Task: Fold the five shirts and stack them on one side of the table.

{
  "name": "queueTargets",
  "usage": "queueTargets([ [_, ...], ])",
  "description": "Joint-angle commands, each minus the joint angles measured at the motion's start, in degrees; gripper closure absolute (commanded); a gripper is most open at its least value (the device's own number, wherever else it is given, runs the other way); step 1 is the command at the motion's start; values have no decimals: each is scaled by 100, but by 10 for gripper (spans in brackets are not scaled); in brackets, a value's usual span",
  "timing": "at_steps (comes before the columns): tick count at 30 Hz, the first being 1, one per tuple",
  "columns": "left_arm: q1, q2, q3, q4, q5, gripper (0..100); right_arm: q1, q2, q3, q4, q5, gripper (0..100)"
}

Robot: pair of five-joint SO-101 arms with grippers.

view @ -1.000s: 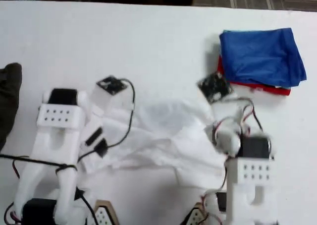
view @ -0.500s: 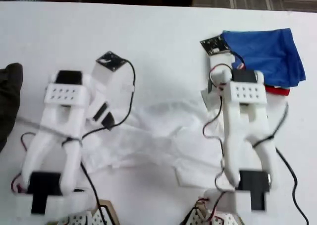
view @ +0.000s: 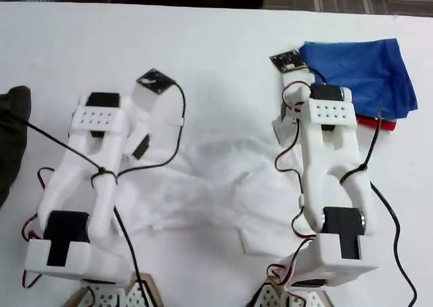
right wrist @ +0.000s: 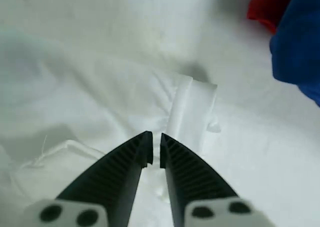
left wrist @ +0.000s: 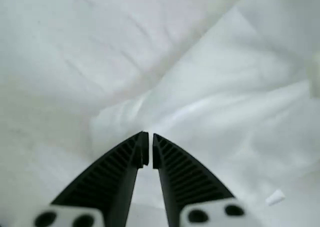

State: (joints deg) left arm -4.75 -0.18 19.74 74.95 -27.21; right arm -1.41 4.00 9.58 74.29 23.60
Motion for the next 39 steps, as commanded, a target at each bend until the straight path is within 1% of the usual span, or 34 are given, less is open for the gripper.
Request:
queueTargets([
  [1, 9, -9, -154, -149, 44, 973, -31, -4, -193, -119, -26, 979],
  [5, 26, 0, 154, -536, 237, 973, -92, -4, -185, -127, -18, 979],
  [10, 44, 0, 699, -985, 255, 973, -321, 13, 132, -171, -9, 979],
  [13, 26, 0, 936, -1187, 255, 973, -470, 180, 334, -409, -9, 979],
  [17, 9, 26, 1191, -1495, 237, 973, -435, 690, 334, -848, -26, 979],
  [20, -35, 466, 1095, -1574, 237, 973, -418, 1059, 334, -1095, -18, 979],
  [23, -264, 1222, 585, -1451, 246, 973, -418, 1262, 325, -1288, -18, 979],
  [26, -527, 1811, -277, -993, 237, 973, -418, 1358, 325, -1604, -9, 979],
  [29, -826, 2224, -1068, -765, 220, 973, -426, 1358, 325, -1947, 0, 979],
  [33, -958, 2963, -2070, -413, -88, 973, -479, 1437, 220, -2369, 185, 979],
  [36, -976, 3569, -2932, -9, -88, 973, -488, 1824, -316, -2352, 229, 979],
  [39, -993, 4167, -4048, 404, -79, 973, -453, 2440, -1134, -1982, 229, 979],
])
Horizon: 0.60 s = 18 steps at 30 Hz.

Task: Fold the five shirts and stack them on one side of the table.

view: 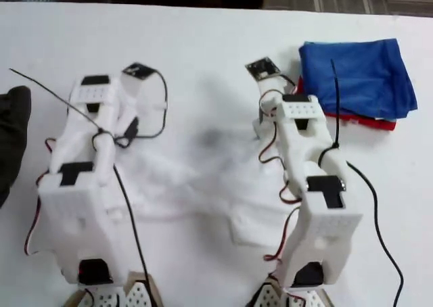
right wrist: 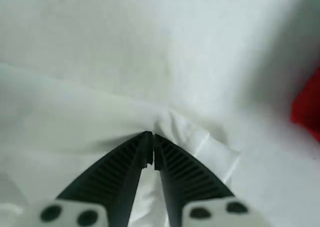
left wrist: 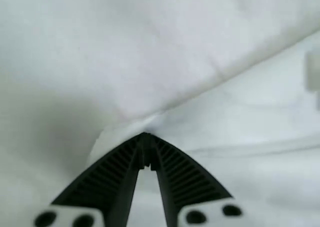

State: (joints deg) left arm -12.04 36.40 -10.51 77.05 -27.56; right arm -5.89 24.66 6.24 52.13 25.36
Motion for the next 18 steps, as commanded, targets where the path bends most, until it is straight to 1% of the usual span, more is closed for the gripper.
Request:
queueTargets([
  [1, -264, 668, -1376, 360, -44, 973, -4, 576, -1099, 435, 44, 979],
  [6, -237, 1327, -3213, 1354, -44, 973, -4, 1235, -2549, 1323, 18, 979],
  [11, -237, 1688, -4655, 2400, -53, 973, -66, 1297, -3437, 2026, 9, 979],
  [14, -237, 1705, -4892, 2523, -53, 973, -57, 1297, -3736, 2352, 9, 979],
  [18, -211, 1468, -4637, 2523, -44, 973, -22, 1279, -3965, 2677, 9, 979],
])
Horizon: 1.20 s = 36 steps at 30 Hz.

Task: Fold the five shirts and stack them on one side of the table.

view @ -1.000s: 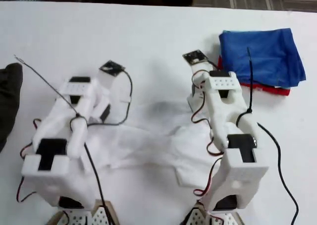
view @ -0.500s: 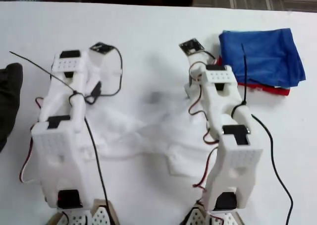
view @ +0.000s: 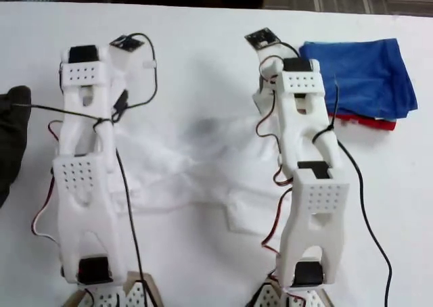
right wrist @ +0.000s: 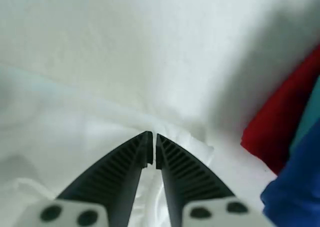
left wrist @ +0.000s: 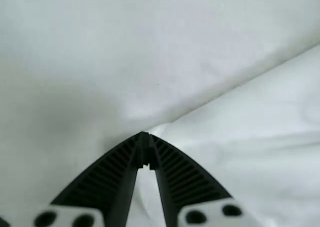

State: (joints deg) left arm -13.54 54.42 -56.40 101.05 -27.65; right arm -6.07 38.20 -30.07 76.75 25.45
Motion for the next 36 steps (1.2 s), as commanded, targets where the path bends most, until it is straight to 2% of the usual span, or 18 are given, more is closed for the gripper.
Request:
queueTargets([
  [1, -62, -440, 66, 123, -35, 973, 4, -119, -334, 259, 0, 979],
  [12, 35, -2101, 1851, 53, -44, 973, -171, -760, -299, 549, -79, 979],
  [18, 97, -3200, 3204, -457, -44, 973, -198, -1068, -299, 760, -325, 979],
  [23, 149, -4211, 4892, -1178, -44, 973, -198, -1288, -167, 901, -325, 979],
  [28, 149, -5099, 6844, -2251, -35, 973, -435, -1824, 1081, 602, -325, 979],
  [36, 123, -5732, 8945, -3587, -35, 973, -971, -3319, 4237, -1349, -316, 980],
])
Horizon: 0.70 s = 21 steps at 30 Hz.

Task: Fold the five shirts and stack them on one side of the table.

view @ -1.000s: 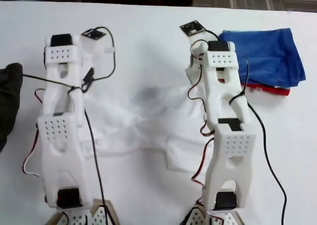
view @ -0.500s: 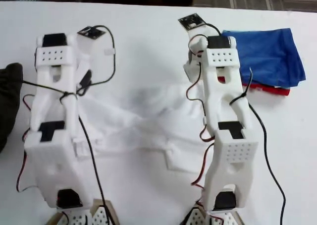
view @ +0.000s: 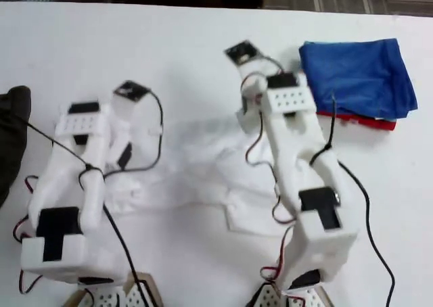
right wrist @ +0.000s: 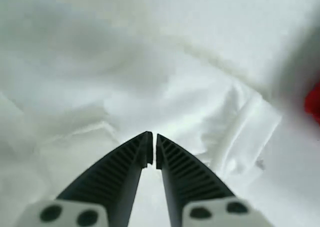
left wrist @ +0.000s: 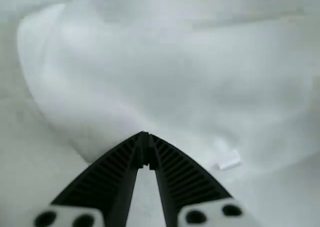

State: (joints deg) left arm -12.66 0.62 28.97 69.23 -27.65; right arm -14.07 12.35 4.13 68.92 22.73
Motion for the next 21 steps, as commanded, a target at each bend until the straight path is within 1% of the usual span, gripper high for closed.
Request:
queueTargets([
  [1, 35, -360, 558, -519, -35, 973, -224, -831, 1073, -708, -35, 980],
  [5, 26, -360, 1042, -941, 132, 973, -321, -822, 1618, -1033, -9, 980],
  [8, 53, -369, 1297, -1002, 158, 973, -321, -716, 1829, -1024, -9, 980],
  [13, 26, -369, 1657, -1002, 149, 973, -330, -884, 2136, -593, 0, 980],
  [17, 18, -378, 1780, -949, 149, 973, -330, -1446, 2435, -215, 9, 980],
  [21, 18, -387, 1859, -844, 185, 973, -330, -2202, 2822, 75, 413, 980],
])
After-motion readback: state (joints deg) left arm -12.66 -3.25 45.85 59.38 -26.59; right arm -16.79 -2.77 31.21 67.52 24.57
